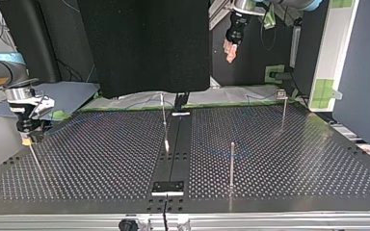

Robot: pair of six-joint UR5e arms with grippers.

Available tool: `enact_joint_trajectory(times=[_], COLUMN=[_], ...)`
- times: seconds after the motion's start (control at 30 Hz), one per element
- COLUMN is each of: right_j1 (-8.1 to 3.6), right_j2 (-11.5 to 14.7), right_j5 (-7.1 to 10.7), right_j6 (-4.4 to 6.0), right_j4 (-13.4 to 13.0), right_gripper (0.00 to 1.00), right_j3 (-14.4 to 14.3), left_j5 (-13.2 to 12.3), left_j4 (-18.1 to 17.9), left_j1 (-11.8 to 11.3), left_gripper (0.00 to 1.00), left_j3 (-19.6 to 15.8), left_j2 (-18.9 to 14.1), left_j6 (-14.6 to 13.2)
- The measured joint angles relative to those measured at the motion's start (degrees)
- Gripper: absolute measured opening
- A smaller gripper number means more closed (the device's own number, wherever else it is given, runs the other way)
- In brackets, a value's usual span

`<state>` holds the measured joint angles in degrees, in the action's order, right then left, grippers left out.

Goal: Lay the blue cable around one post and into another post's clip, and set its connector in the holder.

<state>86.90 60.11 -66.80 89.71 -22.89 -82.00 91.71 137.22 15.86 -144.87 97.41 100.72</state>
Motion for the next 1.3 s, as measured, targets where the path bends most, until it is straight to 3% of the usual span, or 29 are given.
enact_joint_trajectory(times=[0.37,0.6,0.83,1.3], right_j1=[0.04,0.07,0.06,-0.01], right_j2=[0.0,0.0,0.0,0.0], right_j5=[-0.04,-0.01,0.0,0.0], right_j6=[-0.05,-0.04,-0.04,-0.04], right_j4=[0.1,0.1,0.1,0.3], right_gripper=[1.0,1.0,1.0,1.0], right_j3=[0.0,0.0,0.0,0.0], left_j5=[-0.3,-3.1,-3.5,-2.2], left_j4=[-6.3,-10.4,-14.1,-21.8], left_j1=[-0.1,0.1,0.2,-0.1], left_gripper=[1.0,1.0,1.0,1.0], left_j3=[-5.5,-2.5,0.9,1.6], left_j2=[0.0,0.0,0.0,0.0], left_j6=[0.5,4.0,7.3,4.5])
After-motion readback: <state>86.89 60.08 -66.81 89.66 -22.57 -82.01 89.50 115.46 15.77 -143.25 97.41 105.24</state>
